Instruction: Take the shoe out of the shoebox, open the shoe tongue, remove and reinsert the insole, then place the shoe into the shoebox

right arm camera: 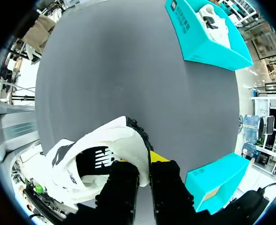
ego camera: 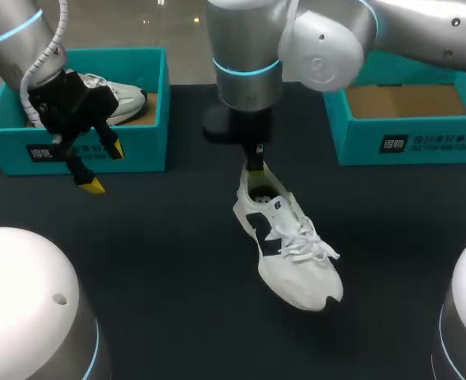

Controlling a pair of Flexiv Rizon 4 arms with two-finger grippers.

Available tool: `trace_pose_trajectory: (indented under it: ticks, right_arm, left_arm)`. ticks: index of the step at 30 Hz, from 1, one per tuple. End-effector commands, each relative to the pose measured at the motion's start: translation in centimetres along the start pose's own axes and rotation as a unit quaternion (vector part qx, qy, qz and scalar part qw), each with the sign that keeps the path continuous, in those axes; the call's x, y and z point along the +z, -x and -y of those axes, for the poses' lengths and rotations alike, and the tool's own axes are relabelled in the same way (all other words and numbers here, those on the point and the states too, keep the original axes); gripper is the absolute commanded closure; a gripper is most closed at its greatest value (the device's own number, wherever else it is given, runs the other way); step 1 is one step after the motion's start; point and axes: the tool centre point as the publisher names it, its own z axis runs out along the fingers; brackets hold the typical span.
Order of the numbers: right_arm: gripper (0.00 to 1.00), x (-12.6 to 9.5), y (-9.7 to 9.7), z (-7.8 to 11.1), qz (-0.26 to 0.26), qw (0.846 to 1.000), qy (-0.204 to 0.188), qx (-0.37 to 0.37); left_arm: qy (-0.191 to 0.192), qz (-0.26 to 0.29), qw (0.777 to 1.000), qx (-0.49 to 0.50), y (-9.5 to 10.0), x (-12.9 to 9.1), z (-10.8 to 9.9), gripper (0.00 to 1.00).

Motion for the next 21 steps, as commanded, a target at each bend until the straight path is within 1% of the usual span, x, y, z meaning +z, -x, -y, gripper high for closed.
trace_pose_trajectory:
  ticks: [1,4,7,12,21]
  right_arm:
    - [1.0,-9.1,0.1,1.6,0.024,1.0,-0.008,0.003]
    - [1.0,-10.9,0.6,1.8,0.031,0.999,-0.015,0.002]
    - [1.0,-11.5,0.8,1.7,0.034,0.999,-0.016,-0.002]
    - [1.0,-11.5,0.8,1.0,0.024,1.0,-0.003,-0.008]
    - [1.0,-11.5,0.8,1.0,0.024,1.0,-0.003,-0.008]
  left_arm:
    - [0.001,0.0,1.0,0.0,0.0,0.0,0.0,0.0]
    - [0.001,0.0,1.0,0.0,0.0,0.0,0.0,0.0]
    - [0.001,0.0,1.0,0.0,0.0,0.0,0.0,0.0]
    - [0.001,0.0,1.0,0.0,0.0,0.0,0.0,0.0]
    - [0.001,0.0,1.0,0.0,0.0,0.0,0.0,0.0]
